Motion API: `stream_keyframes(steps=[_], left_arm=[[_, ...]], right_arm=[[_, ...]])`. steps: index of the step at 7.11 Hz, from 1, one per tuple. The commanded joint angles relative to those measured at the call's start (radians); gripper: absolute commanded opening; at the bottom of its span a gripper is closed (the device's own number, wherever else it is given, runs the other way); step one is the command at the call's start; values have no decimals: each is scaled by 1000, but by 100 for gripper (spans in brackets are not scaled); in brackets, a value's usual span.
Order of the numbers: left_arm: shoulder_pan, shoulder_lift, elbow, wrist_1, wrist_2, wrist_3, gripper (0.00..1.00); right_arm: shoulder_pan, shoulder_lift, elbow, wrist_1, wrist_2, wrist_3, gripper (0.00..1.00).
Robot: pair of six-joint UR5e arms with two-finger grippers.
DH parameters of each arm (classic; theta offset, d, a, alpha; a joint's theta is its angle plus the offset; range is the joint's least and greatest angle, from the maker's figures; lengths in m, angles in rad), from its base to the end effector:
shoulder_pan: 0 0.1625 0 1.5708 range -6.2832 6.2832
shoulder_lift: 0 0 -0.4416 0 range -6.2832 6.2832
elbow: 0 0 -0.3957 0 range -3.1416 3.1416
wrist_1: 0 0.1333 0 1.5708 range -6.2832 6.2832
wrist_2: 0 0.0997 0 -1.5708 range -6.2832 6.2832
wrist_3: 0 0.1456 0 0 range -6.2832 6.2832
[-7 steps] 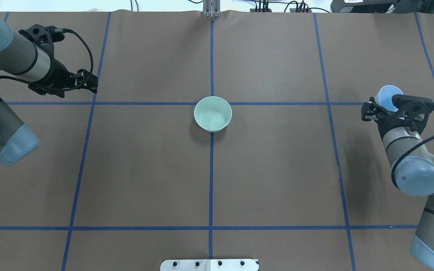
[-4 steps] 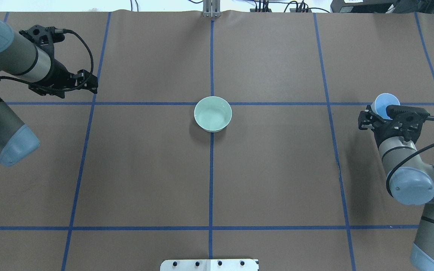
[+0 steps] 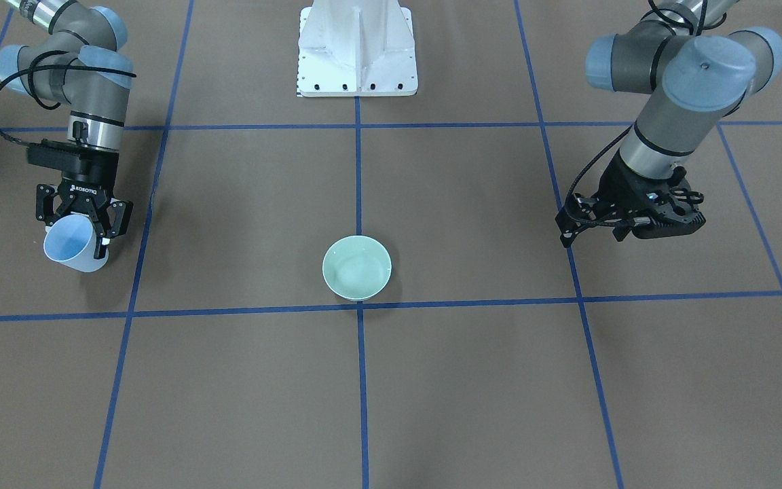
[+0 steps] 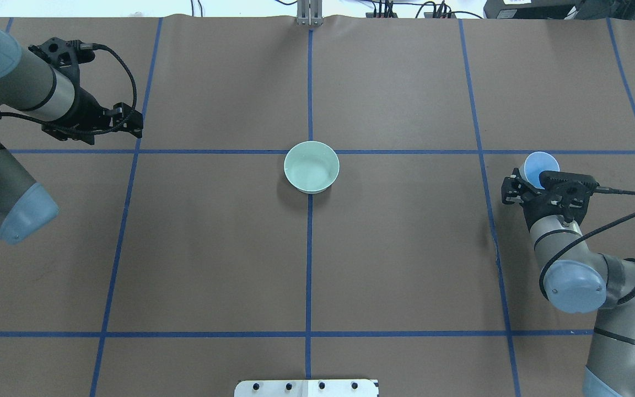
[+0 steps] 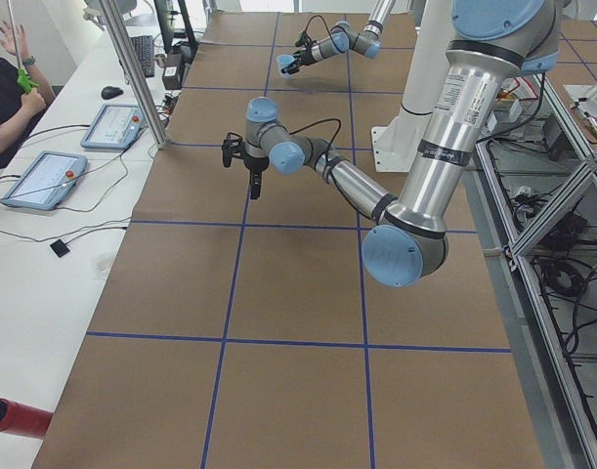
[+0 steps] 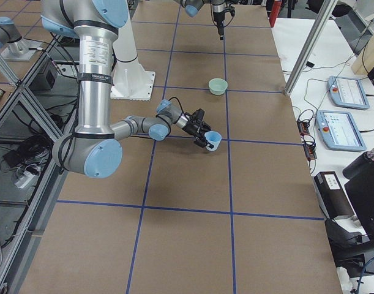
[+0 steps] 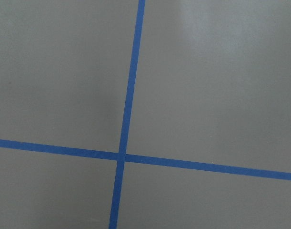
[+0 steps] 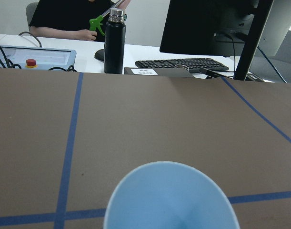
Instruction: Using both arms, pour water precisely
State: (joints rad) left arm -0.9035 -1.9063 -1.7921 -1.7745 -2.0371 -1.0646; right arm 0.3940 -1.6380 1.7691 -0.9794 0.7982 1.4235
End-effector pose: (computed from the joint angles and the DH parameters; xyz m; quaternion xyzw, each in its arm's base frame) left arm 0.3448 -0.5472 0.3959 0.0706 0.4141 -0.0942 0.9026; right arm -0.3774 -0.4113 0.5637 0.4271 -0.2212 0.2388 0.8436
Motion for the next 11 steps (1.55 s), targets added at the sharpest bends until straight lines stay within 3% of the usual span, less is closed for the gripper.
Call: stream_keyframes(steps=[1, 4, 6, 7, 9, 11], left_arm=[[0, 0, 2, 0, 0, 0, 100], [0, 0, 2, 0, 0, 0, 100], [0, 0, 4, 0, 0, 0, 100], [0, 0, 4, 1, 0, 0, 100], [0, 0, 4, 1, 0, 0, 100], [0, 0, 4, 1, 0, 0, 100]], right_arm=[[-10, 1, -7, 1, -7, 2, 9], [-15, 0, -23, 1, -7, 2, 12], [-20, 1, -30, 1, -7, 2, 23], [-20, 1, -33, 1, -7, 2, 38], [-20, 6, -17, 1, -7, -1, 99], [-18, 6, -13, 1, -5, -3, 100]])
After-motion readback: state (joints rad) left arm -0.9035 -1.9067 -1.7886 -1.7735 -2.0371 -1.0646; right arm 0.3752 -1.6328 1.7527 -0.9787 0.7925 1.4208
